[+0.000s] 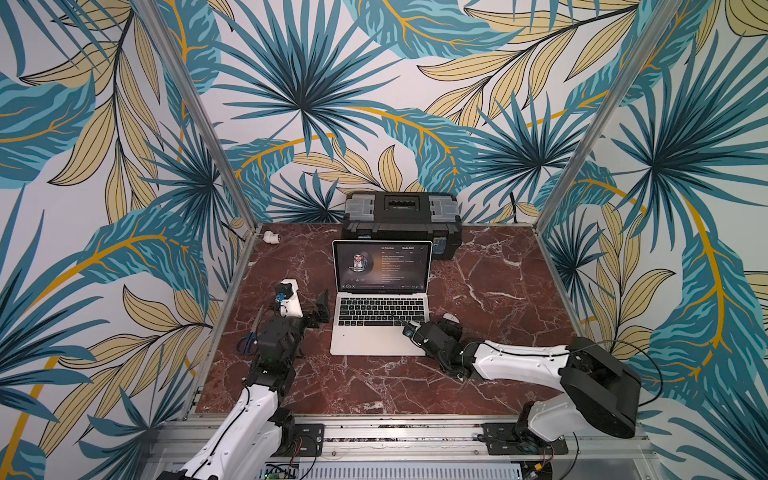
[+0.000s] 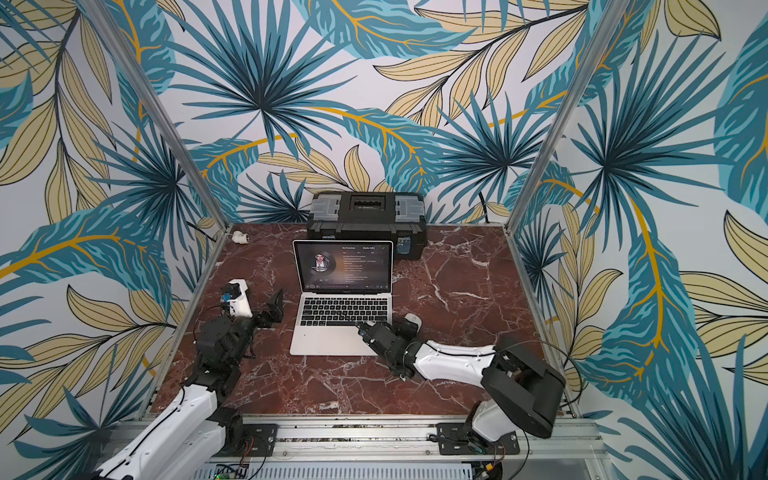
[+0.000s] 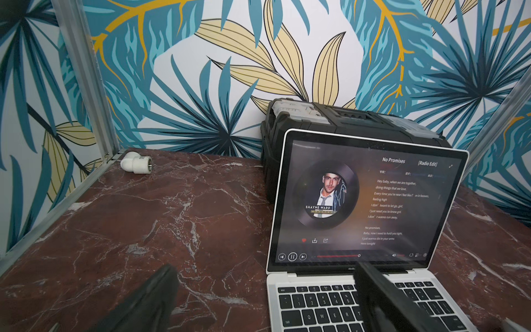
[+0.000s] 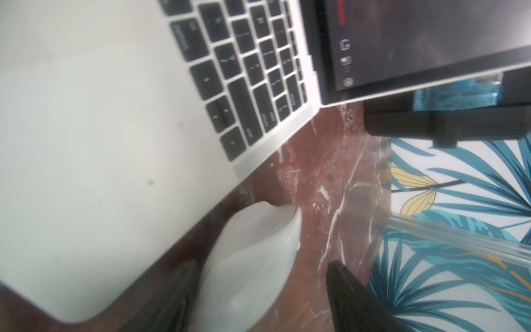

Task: Remove the wireless mouse receiver from the laptop
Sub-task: Place the mouse at the center of the board, then reset both arms

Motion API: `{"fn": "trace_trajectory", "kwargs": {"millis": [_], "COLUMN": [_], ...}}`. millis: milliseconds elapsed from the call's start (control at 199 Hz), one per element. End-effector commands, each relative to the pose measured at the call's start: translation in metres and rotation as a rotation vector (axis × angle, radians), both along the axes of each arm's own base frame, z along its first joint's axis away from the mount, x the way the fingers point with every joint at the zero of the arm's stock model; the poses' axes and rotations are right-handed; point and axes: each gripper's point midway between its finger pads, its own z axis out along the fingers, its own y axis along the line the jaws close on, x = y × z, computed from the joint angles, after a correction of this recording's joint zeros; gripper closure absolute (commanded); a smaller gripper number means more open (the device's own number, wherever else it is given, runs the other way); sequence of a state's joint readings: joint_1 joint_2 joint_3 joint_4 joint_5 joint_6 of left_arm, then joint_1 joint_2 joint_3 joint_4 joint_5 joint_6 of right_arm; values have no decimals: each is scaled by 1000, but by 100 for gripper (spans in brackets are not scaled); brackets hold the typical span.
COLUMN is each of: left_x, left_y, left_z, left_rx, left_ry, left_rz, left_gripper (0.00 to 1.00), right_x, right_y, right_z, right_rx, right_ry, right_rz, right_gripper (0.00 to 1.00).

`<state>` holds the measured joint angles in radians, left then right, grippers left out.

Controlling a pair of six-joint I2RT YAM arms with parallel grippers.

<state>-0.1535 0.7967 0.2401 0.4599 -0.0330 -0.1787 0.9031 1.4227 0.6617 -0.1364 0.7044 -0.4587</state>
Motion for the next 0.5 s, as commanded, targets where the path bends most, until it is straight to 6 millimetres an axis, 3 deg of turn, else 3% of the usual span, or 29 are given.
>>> {"fn": "trace_trajectory", "kwargs": {"millis": [0, 150, 201, 341, 416, 496], "left_x": [9, 20, 21, 19, 24, 37], "left_y": [9, 25, 30, 36, 29, 18], "left_z": [-4, -15, -20, -38, -41, -45], "left_rx": [85, 154, 176, 242, 245, 301], "left_ry": [26, 71, 89, 74, 17, -30], "left_rz": [50, 138, 169, 178, 139, 81], "left_gripper": [0, 0, 0, 0, 0, 0], "right_x": [6, 33, 41, 64, 76, 91], "right_y": [-20, -73, -87, -141, -164, -175], "right_z": [21, 51, 52, 48, 43, 46], "right_rx": [152, 335, 452, 686, 809, 897], "right_ry": [-13, -113, -100, -234, -321, -349], "right_rz": [-85, -305, -364, -540, -579, -598], "right_gripper": [14, 6, 1, 0, 1, 1]}}
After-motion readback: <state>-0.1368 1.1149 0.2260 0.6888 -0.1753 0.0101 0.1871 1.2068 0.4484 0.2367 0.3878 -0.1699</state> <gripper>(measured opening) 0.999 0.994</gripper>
